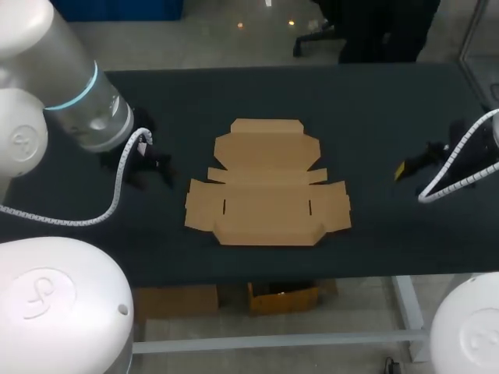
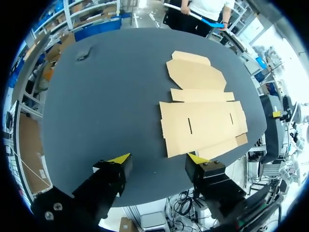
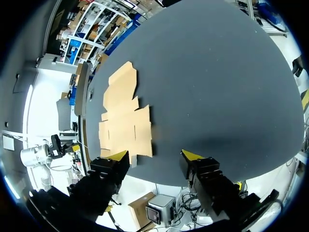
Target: Assemble the packaging by folding the flat box into shape, placing the metal phone stand inside, and closing the box properly
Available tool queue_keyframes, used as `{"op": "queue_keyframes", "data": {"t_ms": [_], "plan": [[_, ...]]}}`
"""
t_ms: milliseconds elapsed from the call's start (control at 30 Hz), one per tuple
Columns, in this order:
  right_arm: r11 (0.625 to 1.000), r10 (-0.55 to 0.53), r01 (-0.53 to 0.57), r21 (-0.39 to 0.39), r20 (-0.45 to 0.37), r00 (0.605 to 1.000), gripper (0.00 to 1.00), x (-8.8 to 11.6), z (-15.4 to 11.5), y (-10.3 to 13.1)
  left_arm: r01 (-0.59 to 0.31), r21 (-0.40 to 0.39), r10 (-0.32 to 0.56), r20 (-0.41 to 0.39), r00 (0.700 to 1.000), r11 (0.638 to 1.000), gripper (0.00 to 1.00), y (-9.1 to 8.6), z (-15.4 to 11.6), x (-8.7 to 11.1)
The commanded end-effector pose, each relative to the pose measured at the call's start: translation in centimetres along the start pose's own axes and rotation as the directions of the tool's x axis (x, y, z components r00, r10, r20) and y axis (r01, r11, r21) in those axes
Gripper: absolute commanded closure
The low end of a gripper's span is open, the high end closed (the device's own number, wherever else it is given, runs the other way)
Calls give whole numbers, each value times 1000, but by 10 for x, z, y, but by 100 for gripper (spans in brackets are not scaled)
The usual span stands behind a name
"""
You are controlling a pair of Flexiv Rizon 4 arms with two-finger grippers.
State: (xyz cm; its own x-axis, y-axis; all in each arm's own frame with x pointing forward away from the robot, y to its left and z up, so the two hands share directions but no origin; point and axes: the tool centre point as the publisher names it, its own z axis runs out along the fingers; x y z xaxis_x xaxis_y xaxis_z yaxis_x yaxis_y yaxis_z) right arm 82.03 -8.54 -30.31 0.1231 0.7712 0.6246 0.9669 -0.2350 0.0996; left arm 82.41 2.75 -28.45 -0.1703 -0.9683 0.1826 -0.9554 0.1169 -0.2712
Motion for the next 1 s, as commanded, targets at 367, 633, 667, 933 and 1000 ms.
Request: {"op": "queue_keyframes", "data": {"t_ms": [367, 633, 667, 933, 1000], "plan": [[999, -18, 19, 27, -21, 1000, 100, 1, 9, 16, -8, 33, 7, 16, 1000, 999, 100, -7, 3, -5], [999, -24, 24, 23, -33, 999, 100, 13, 11, 17, -3, 36, 4, -26, 1000, 999, 100, -10, 5, -9], [999, -22, 23, 24, -32, 999, 100, 14, 12, 18, 0, 19, 1, -26, 1000, 1000, 100, -13, 7, -8], [998, 41, -40, 45, -33, 999, 100, 24, 24, 22, 1, 4, -1, -9, 1000, 1000, 100, -15, 8, -7], [998, 41, -40, 45, -33, 999, 100, 24, 24, 22, 1, 4, -1, -9, 1000, 1000, 100, -15, 8, -7]]}}
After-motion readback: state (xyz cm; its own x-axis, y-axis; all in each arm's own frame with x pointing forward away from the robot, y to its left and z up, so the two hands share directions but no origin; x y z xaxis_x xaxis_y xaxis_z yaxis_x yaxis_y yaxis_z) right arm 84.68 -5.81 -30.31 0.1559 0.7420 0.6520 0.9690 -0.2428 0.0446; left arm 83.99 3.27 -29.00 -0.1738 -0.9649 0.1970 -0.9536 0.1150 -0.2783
